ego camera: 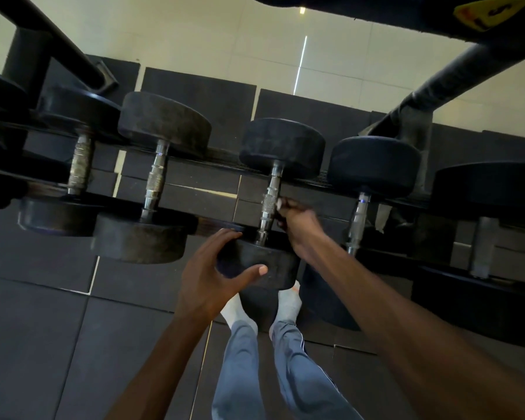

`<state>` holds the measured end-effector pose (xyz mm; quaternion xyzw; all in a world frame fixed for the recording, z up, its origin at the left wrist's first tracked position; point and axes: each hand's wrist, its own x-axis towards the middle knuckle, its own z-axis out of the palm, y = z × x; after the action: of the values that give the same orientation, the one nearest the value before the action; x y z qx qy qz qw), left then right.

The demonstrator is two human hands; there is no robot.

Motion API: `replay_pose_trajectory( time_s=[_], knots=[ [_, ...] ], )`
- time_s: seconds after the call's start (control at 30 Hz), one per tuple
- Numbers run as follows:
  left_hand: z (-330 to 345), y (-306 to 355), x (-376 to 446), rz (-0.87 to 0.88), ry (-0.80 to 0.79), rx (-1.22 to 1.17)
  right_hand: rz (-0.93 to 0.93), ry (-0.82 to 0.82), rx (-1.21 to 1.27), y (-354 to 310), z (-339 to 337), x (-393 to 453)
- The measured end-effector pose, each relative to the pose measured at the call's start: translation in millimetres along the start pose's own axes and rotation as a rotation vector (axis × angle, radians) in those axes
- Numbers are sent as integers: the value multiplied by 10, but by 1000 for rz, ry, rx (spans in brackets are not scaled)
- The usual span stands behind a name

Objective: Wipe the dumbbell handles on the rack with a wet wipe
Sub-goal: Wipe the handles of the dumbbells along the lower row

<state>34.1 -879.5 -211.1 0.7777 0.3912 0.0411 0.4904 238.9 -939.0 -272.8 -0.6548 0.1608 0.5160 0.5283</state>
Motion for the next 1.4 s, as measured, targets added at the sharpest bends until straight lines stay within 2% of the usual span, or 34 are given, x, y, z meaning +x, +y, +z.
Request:
replay_pose_trajectory(
  time_s=[0.1, 0.23, 0.3, 0.4, 0.5, 0.7, 0.77, 0.9, 0.97, 1.07, 1.23, 1.3, 1.4],
  knots=[
    [3, 7, 8, 15, 5, 5, 57, -55, -54, 13, -62, 28],
    [10, 15, 16, 28, -1, 15, -39, -2, 191, -373, 85, 216],
    [13, 4, 13, 31, -5, -3, -47, -13, 177, -415, 136, 222],
    [13, -30, 2, 19, 1, 9, 28, -171, -10, -173, 34, 70],
    [22, -29, 7, 17, 12, 21, 114, -304, -78, -60, -110, -37],
    [33, -56, 7, -14, 9, 21, -2, 34, 223, -466, 51, 264],
    [24, -47, 3, -6, 3, 18, -18, -1, 220, -453, 45, 222],
    [10, -13, 10, 29, -4, 2, 6, -197, 266, -340, -182, 73],
    [14, -27, 10, 35, 4, -3, -36, -262, 210, -271, -250, 43],
    [23, -28, 6, 45, 9, -11, -88, -193, 95, -240, -186, 95],
    [12, -22, 8, 45, 5, 3, 79, -74, 264, -406, 16, 379],
    [15, -39, 9, 37, 6, 11, 105, -90, 321, -380, 55, 374],
    [26, -82, 9, 34, 7, 19, 92, -223, 265, -268, 49, 167]
  ],
)
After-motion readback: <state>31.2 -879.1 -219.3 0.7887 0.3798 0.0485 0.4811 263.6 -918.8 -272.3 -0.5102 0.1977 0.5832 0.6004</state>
